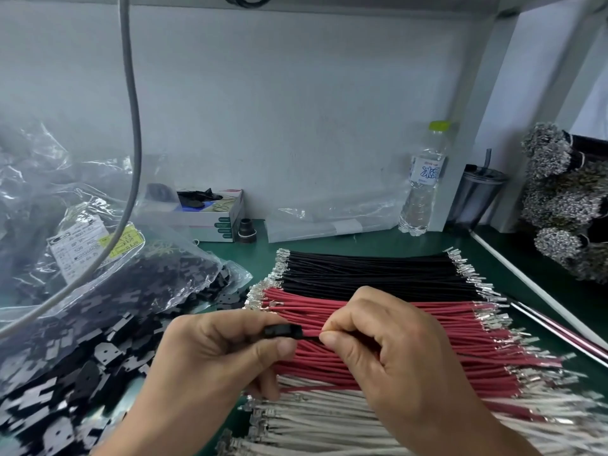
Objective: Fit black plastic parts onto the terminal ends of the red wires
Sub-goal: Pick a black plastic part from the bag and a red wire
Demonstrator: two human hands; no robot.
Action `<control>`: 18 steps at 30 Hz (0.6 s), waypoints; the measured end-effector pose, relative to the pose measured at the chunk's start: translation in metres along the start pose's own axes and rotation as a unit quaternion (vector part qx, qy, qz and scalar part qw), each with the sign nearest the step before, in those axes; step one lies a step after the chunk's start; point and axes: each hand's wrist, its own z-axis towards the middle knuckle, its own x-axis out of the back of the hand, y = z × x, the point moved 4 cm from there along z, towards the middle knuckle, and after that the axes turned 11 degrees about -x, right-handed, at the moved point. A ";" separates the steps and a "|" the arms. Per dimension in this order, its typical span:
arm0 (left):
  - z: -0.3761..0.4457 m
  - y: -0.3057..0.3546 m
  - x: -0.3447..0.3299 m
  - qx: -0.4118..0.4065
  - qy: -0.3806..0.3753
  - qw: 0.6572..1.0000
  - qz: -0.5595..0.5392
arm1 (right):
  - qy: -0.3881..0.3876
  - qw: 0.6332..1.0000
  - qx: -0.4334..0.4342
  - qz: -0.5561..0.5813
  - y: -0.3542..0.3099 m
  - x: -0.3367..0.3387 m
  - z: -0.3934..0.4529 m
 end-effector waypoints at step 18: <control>0.001 -0.003 0.000 -0.056 0.018 0.997 0.050 | -0.172 0.961 0.033 -0.212 -0.032 -0.029 -0.034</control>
